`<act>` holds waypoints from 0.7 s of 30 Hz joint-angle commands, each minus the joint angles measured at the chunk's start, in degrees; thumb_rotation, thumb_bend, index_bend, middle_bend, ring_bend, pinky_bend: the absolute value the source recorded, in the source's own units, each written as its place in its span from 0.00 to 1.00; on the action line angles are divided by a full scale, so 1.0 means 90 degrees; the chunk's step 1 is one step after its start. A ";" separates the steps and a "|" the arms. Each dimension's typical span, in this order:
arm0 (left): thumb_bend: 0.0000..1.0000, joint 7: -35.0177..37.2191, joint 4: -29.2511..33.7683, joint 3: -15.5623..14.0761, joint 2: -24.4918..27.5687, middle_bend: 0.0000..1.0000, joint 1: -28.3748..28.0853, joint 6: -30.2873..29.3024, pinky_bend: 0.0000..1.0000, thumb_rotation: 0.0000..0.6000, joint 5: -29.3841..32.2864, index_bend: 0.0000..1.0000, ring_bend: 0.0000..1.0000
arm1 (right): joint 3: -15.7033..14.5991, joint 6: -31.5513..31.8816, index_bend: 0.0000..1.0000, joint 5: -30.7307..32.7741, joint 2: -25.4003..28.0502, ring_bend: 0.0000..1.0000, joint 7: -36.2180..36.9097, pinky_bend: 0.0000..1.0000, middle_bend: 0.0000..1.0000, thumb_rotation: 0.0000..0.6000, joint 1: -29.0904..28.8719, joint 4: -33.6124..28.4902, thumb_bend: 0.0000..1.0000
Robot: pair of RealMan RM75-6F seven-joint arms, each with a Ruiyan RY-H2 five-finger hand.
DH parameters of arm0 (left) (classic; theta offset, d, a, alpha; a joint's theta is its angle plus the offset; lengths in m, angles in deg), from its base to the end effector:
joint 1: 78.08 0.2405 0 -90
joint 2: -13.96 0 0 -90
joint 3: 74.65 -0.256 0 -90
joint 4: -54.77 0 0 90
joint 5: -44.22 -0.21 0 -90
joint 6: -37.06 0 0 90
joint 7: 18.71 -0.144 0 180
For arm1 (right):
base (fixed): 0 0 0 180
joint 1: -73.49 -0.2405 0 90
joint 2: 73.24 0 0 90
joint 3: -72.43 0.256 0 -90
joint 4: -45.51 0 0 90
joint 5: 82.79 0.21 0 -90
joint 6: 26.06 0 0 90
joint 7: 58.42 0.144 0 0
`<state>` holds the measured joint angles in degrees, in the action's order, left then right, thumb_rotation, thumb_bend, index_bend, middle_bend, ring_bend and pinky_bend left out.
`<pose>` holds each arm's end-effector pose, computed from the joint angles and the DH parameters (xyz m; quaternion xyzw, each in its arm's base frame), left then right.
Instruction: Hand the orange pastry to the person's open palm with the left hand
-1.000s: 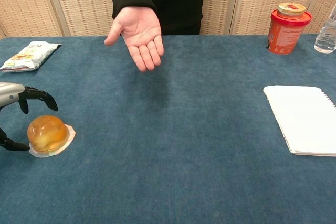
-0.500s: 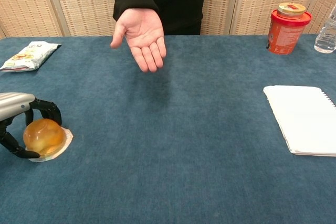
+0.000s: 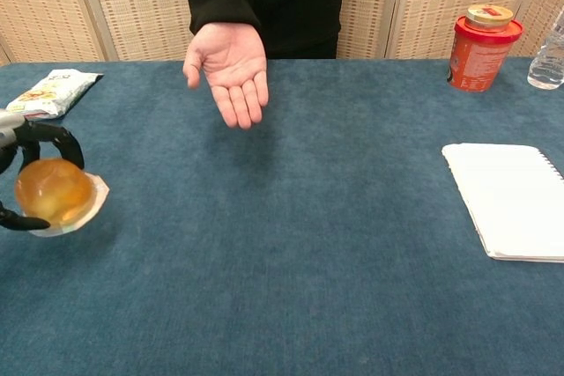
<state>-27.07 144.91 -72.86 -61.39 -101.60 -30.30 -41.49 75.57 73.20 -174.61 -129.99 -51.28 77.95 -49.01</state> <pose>-0.2397 0.2579 0.0549 -0.7309 -0.3599 -0.3746 0.4427 -0.3064 -0.1286 0.2216 0.5446 -0.3434 0.4456 0.6221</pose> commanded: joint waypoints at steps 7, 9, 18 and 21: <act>0.27 -0.0525 0.2884 0.1021 0.1934 0.76 -0.0655 0.0623 0.76 1.00 0.1205 0.68 0.60 | -0.0024 -0.0436 0.00 0.0036 0.0059 0.00 -0.0054 0.00 0.00 1.00 -0.0189 -0.0036 0.27; 0.27 -0.0330 0.3135 0.1324 0.2092 0.76 -0.1022 0.1086 0.76 1.00 0.1719 0.68 0.60 | -0.0021 -0.0502 0.00 0.0065 0.0065 0.00 -0.0080 0.00 0.00 1.00 -0.0215 -0.0048 0.27; 0.27 -0.0684 0.2407 0.1883 0.1566 0.76 -0.2623 0.2251 0.76 1.00 0.3376 0.67 0.60 | -0.0031 -0.0659 0.00 0.0122 0.0121 0.00 -0.0031 0.00 0.00 1.00 -0.0269 -0.0086 0.27; 0.27 -0.0820 0.1811 0.1865 0.1194 0.76 -0.3039 0.2477 0.76 1.00 0.3603 0.67 0.60 | -0.0036 -0.0755 0.00 0.0161 0.0144 0.00 0.0005 0.00 0.00 1.00 -0.0303 -0.0080 0.27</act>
<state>-32.68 166.18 -56.80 -47.24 -124.86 -10.81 -12.00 75.27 66.66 -173.30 -128.78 -51.34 75.35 -49.75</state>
